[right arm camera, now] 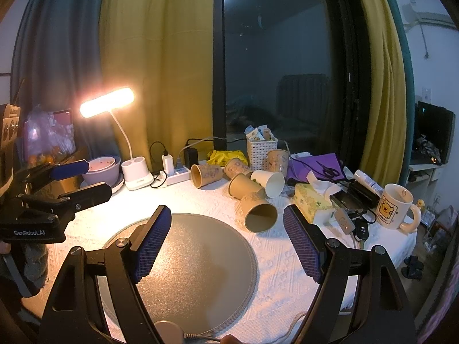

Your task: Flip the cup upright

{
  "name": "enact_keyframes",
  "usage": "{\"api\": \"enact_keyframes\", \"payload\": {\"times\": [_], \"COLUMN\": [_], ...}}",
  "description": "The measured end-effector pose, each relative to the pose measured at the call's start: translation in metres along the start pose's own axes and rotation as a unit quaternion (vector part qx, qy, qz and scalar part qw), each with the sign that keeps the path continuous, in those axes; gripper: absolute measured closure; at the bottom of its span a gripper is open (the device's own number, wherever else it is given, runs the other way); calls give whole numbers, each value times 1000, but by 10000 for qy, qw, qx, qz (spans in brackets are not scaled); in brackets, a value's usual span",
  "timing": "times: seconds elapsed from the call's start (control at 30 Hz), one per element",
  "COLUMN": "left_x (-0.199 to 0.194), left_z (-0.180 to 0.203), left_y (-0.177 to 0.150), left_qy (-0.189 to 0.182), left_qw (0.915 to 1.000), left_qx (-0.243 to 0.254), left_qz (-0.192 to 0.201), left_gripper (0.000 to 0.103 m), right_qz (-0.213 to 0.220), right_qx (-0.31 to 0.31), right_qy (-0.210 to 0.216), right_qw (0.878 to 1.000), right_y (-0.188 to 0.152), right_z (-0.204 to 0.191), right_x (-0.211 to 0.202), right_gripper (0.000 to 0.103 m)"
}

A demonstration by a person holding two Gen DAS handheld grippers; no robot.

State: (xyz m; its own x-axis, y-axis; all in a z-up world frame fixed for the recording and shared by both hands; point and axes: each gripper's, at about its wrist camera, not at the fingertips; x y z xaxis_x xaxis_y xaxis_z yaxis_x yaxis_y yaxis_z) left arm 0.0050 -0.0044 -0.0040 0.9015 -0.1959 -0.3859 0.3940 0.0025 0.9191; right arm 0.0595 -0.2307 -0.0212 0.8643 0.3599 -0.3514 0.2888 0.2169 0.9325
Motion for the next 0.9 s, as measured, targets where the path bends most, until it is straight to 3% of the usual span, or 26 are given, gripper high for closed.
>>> {"api": "enact_keyframes", "payload": {"times": [0.9], "left_x": [0], "left_z": [2], "left_y": [0], "left_qy": [15], "left_qw": [10000], "left_qx": [26], "left_qz": [-6], "left_gripper": [14], "right_qz": [-5], "right_qx": [11], "right_qy": [6], "right_qw": [10000], "right_y": [0], "right_z": [0], "right_x": [-1], "right_gripper": [20]}}
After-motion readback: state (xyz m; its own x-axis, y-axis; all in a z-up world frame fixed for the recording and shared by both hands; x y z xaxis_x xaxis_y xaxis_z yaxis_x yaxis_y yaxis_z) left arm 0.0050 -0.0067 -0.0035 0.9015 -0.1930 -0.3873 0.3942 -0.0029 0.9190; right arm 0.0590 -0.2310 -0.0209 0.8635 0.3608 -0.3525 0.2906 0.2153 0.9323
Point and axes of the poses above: each gripper's, at about its wrist camera, not at the fingertips, and x roughly the way its jaws point, z to its right, y to its top, and after that the axes turned 12 degrees about -y, right-handed
